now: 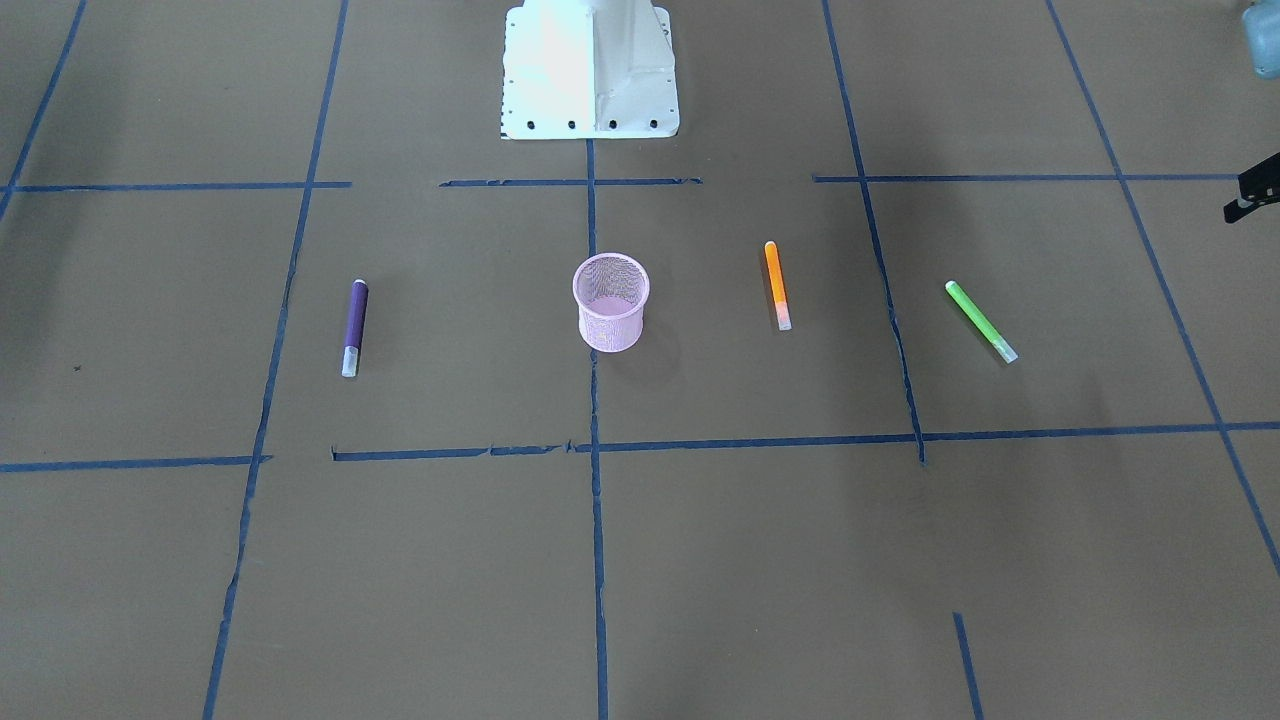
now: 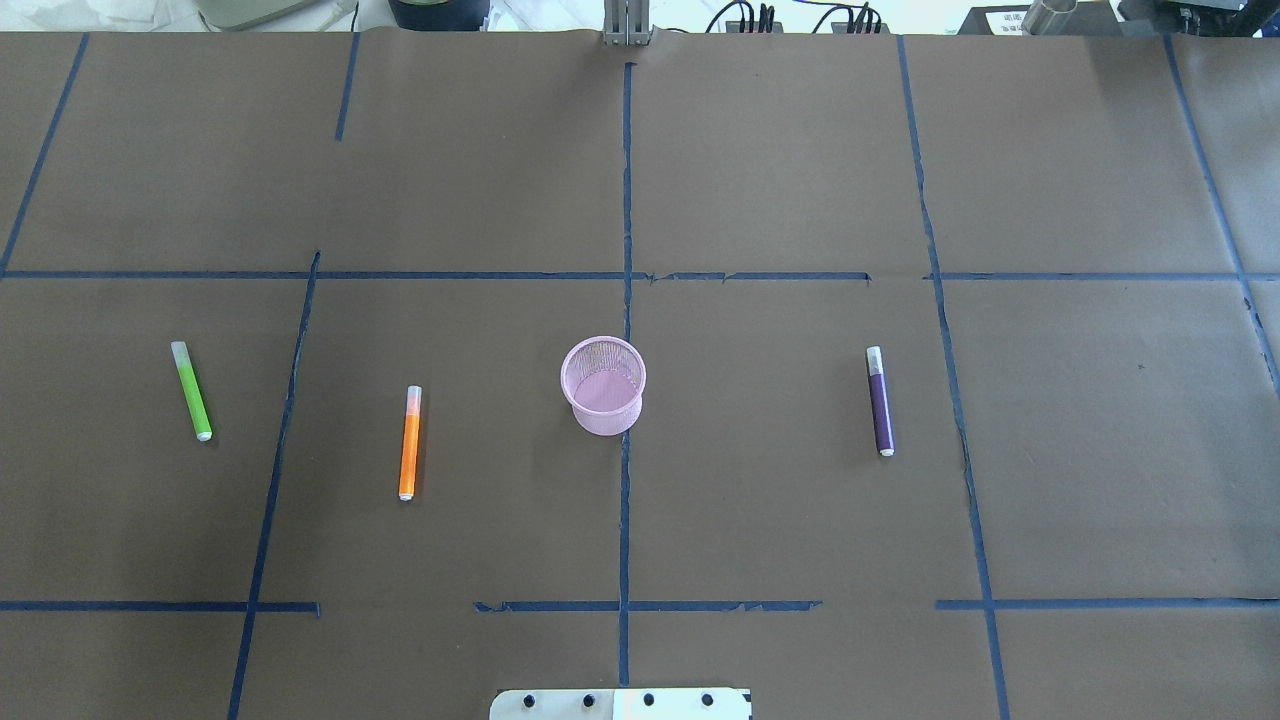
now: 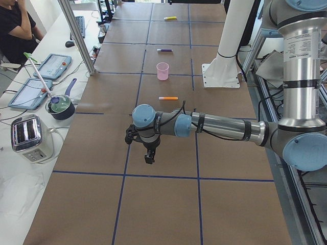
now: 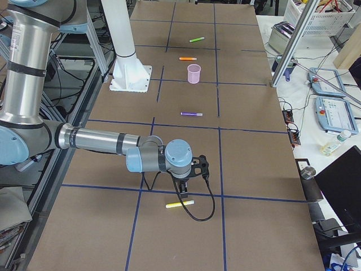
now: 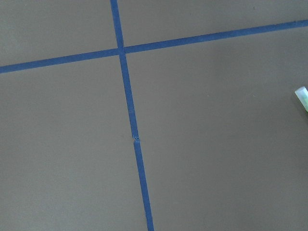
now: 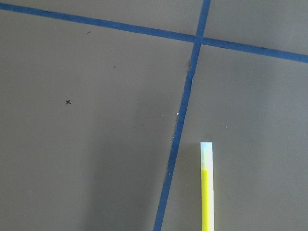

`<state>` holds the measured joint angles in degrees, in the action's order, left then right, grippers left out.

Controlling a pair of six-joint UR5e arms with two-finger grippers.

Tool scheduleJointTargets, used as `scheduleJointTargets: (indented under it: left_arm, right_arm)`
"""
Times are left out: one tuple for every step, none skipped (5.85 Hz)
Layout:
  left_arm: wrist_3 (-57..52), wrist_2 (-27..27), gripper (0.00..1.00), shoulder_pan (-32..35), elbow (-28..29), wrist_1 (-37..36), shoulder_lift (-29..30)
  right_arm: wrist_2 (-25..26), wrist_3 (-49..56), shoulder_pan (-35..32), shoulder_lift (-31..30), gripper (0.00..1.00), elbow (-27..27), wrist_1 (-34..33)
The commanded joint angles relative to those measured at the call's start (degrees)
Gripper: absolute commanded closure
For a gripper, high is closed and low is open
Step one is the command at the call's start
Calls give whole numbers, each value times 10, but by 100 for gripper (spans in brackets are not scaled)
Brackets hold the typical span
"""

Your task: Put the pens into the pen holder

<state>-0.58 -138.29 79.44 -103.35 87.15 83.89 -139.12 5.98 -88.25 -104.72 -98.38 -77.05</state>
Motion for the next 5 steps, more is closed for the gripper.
scheduleJointTargets:
  left_arm:
    - [178, -4, 0, -80, 13, 61, 22]
    - [346, -2, 0, -136, 21, 120, 40]
    - [479, 57, 0, -220, 26, 177, 46]
    - [552, 94, 0, -247, 62, 209, 79]
    - [566, 99, 0, -252, 106, 224, 111]
  right_arm:
    - [0, 1, 5, -8, 0, 0, 27]
    - [0, -8, 5, -8, 0, 0, 27]
    - [2, -6, 5, -8, 0, 1, 28]
    - [1, -9, 6, -7, 0, 2, 25]
    - [-1, -8, 6, -5, 0, 2, 26]
